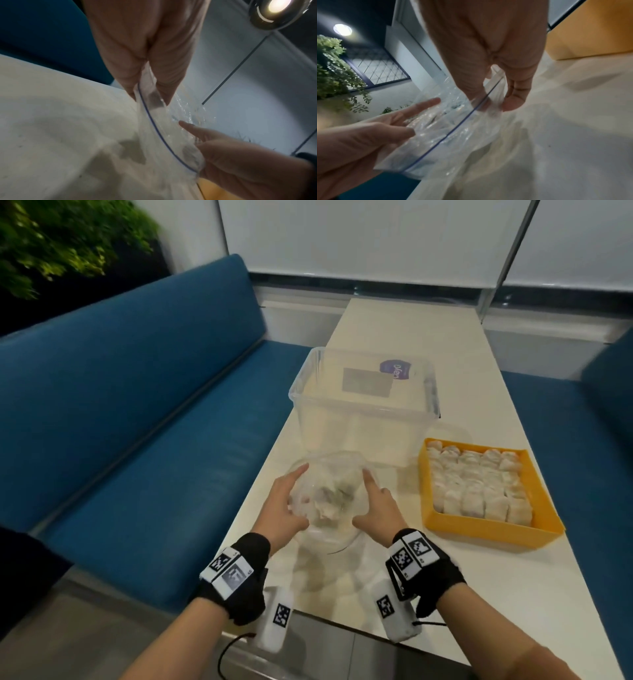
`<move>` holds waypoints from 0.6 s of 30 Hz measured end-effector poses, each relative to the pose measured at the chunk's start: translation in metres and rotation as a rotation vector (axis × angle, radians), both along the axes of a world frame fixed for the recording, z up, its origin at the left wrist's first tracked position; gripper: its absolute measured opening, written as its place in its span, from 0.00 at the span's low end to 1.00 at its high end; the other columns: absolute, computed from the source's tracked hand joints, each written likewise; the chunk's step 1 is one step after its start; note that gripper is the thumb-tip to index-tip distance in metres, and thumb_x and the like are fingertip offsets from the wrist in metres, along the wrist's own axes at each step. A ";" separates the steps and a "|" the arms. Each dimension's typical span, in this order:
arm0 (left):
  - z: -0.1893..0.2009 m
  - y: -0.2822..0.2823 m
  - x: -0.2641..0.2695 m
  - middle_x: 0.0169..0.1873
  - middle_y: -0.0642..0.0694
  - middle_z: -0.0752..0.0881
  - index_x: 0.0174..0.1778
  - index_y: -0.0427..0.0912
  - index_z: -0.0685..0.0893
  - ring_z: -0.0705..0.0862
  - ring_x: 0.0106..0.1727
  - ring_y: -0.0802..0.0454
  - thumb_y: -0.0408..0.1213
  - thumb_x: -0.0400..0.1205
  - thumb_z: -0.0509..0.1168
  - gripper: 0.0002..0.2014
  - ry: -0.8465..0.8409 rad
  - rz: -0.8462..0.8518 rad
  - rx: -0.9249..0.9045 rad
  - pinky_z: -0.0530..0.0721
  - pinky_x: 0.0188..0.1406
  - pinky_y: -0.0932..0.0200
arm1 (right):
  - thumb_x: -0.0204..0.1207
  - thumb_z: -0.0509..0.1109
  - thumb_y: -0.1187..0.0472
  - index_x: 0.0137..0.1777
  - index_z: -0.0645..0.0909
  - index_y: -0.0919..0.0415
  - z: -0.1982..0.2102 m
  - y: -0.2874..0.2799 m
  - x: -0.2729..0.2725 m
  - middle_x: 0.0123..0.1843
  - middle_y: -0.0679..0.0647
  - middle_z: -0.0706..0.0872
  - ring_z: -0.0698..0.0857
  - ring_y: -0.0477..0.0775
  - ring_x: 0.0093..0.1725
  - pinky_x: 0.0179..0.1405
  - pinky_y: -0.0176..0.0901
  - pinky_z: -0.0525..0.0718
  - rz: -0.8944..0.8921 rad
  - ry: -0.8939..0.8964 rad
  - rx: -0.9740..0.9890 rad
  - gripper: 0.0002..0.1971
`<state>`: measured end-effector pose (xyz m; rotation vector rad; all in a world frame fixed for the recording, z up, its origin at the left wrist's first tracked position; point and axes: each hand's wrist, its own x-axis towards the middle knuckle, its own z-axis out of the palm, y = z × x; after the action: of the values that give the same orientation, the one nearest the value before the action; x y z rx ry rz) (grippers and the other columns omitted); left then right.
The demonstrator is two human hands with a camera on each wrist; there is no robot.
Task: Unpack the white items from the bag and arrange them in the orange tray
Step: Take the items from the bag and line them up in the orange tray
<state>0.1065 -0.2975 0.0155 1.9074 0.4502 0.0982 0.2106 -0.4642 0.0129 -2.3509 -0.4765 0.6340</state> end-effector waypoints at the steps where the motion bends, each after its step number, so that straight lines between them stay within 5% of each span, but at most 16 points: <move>1: -0.001 0.002 -0.001 0.69 0.61 0.67 0.78 0.63 0.67 0.75 0.66 0.53 0.17 0.69 0.62 0.46 -0.038 -0.007 -0.014 0.84 0.55 0.60 | 0.73 0.69 0.69 0.84 0.40 0.47 0.000 0.000 0.000 0.65 0.63 0.68 0.74 0.64 0.64 0.51 0.36 0.69 -0.010 -0.009 0.003 0.49; 5: -0.007 0.012 -0.002 0.74 0.50 0.62 0.80 0.59 0.63 0.73 0.64 0.51 0.20 0.72 0.66 0.44 0.104 -0.047 0.103 0.78 0.48 0.71 | 0.71 0.70 0.71 0.84 0.42 0.51 -0.006 0.009 -0.005 0.68 0.63 0.67 0.74 0.62 0.65 0.50 0.35 0.70 0.020 0.009 -0.048 0.49; 8: -0.006 0.016 0.001 0.77 0.44 0.55 0.74 0.55 0.74 0.67 0.70 0.47 0.31 0.75 0.73 0.32 0.145 0.028 0.326 0.73 0.67 0.57 | 0.71 0.70 0.72 0.84 0.41 0.53 -0.012 0.013 -0.007 0.69 0.64 0.67 0.74 0.61 0.65 0.51 0.34 0.71 0.028 0.016 -0.088 0.50; 10: -0.003 0.014 0.004 0.73 0.43 0.64 0.62 0.50 0.84 0.68 0.66 0.45 0.32 0.75 0.73 0.20 -0.084 0.095 0.596 0.71 0.67 0.50 | 0.71 0.69 0.71 0.84 0.41 0.53 -0.014 0.014 -0.007 0.68 0.63 0.67 0.75 0.62 0.64 0.51 0.35 0.73 0.031 0.014 -0.104 0.49; 13: 0.005 0.006 0.013 0.53 0.44 0.78 0.45 0.39 0.87 0.75 0.48 0.50 0.21 0.75 0.67 0.10 -0.379 -0.051 0.723 0.78 0.48 0.56 | 0.70 0.71 0.69 0.84 0.45 0.55 -0.016 0.015 -0.005 0.69 0.63 0.66 0.74 0.63 0.65 0.55 0.39 0.74 0.044 0.011 -0.134 0.48; 15: 0.005 -0.002 0.023 0.47 0.46 0.79 0.47 0.37 0.86 0.79 0.46 0.51 0.24 0.79 0.64 0.07 -0.276 -0.184 0.611 0.78 0.47 0.59 | 0.69 0.72 0.66 0.83 0.49 0.54 -0.020 0.016 -0.003 0.68 0.63 0.68 0.75 0.62 0.62 0.48 0.38 0.75 0.061 -0.003 -0.139 0.47; 18: -0.002 -0.011 0.048 0.55 0.44 0.80 0.60 0.38 0.83 0.82 0.58 0.45 0.38 0.84 0.61 0.12 0.096 -0.191 0.574 0.78 0.56 0.57 | 0.69 0.72 0.66 0.83 0.51 0.54 -0.023 0.016 -0.002 0.68 0.62 0.69 0.75 0.57 0.52 0.42 0.35 0.74 0.081 0.000 -0.160 0.45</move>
<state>0.1543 -0.3082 0.0132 2.5188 0.3204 0.0086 0.2087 -0.4484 -0.0099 -2.4916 -0.5415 0.7338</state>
